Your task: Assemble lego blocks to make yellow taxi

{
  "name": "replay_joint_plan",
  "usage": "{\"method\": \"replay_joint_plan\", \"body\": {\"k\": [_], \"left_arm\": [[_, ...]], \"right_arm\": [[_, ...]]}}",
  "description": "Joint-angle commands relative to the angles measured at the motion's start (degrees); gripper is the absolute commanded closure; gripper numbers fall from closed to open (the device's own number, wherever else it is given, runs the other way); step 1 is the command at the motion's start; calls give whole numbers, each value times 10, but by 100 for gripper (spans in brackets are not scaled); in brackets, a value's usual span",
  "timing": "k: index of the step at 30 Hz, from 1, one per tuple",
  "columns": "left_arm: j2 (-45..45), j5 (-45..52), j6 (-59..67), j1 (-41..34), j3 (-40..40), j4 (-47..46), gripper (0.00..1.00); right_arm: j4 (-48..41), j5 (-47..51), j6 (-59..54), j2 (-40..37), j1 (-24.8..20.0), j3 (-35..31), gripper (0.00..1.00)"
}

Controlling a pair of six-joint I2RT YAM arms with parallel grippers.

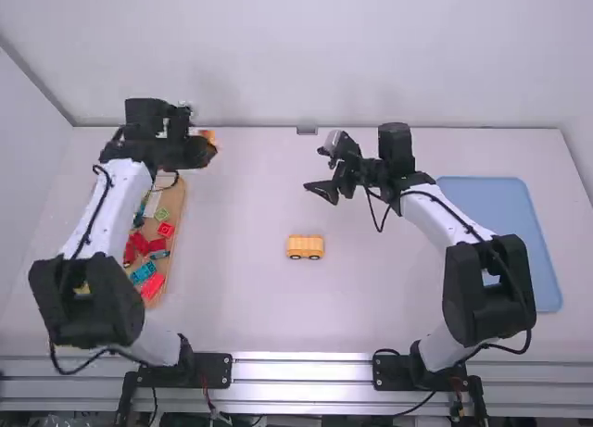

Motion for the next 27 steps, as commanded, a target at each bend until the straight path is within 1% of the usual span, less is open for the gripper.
{"method": "replay_joint_plan", "body": {"k": [1, 2, 4, 6, 8, 10, 11, 12, 14, 16, 17, 18, 20, 23, 24, 25, 26, 27], "left_arm": [[-36, 130, 119, -41, -81, 40, 98], [-50, 169, 152, -66, -121, 78, 98], [-55, 215, 202, -100, -167, 129, 98], [-54, 243, 228, -119, -193, 163, 98], [-54, 278, 253, -142, -231, 229, 98], [-54, 302, 252, -152, -261, 292, 98], [-54, 318, 250, -154, -274, 320, 98], [-54, 349, 248, -156, -292, 362, 98], [-54, 383, 248, -156, -309, 401, 98], [-54, 431, 219, -154, -335, 472, 98], [-54, 433, 207, -155, -339, 485, 98], [-54, 428, 174, -158, -349, 517, 98], [-54, 414, 143, -160, -361, 553, 98], [-54, 416, 128, -160, -371, 583, 98], [-54, 419, 128, -160, -374, 589, 98], [-54, 419, 128, -160, -374, 589, 98], [-54, 418, 128, -160, -376, 590, 98], [-54, 418, 128, -160, -376, 589, 98]], "right_arm": [[3, -62, 30, 10, 3, -5, 1], [2, -112, 25, 17, 9, -5, 1], [3, -169, 8, 33, 14, -5, 1], [5, -205, -11, 42, 14, -5, 1], [4, -259, -22, 51, 7, -5, 1], [3, -309, -22, 51, -1, -5, 2], [3, -326, -22, 51, -4, -5, 4], [4, -342, -28, 51, -5, -5, 10], [1, -338, -39, 51, -2, -5, 16], [0, -333, -50, 51, 9, -5, 23], [0, -333, -50, 51, 13, -5, 24], [4, -333, -50, 51, 19, -5, 29], [4, -333, -50, 51, 25, -5, 34], [4, -333, -51, 51, 30, -5, 39], [4, -334, -55, 51, 32, -5, 44], [4, -334, -55, 51, 32, -5, 44], [4, -337, -66, 51, 36, -5, 51], [5, -337, -65, 51, 37, -5, 54]]}}
